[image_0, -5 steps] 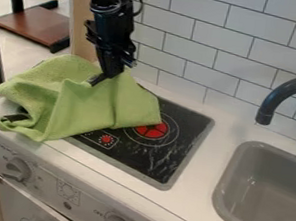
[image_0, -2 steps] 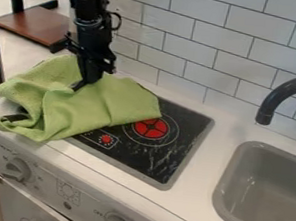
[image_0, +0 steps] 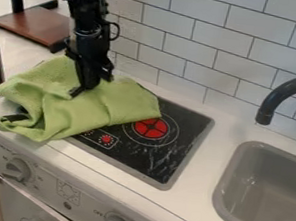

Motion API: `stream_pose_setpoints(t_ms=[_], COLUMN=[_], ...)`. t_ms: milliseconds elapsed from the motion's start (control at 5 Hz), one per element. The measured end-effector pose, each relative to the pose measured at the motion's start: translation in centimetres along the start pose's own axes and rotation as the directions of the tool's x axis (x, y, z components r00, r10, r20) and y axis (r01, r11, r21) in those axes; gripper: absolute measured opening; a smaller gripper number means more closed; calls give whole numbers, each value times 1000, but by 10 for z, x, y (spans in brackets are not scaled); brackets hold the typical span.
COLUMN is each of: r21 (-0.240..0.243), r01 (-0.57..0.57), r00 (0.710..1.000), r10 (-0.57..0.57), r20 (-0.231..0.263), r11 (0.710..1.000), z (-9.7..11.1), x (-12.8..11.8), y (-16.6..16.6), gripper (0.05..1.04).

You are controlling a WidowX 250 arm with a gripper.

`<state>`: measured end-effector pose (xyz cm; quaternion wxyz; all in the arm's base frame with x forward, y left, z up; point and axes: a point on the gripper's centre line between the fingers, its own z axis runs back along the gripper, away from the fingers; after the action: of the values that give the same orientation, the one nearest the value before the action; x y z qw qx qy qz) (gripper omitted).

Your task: Fold the cloth from right to left

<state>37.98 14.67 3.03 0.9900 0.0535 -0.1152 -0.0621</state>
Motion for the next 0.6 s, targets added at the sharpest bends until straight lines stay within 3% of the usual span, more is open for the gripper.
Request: stream_pose_setpoints(t_ms=[400, 600], r21=[9, -2], r01=[-22, -25], r00=[1000, 999], r10=[23, 25], r20=[-5, -23], r11=[1000, 1000], z=[-3, -2], x=[-3, -8], y=[0, -3], gripper=[788, 1016])
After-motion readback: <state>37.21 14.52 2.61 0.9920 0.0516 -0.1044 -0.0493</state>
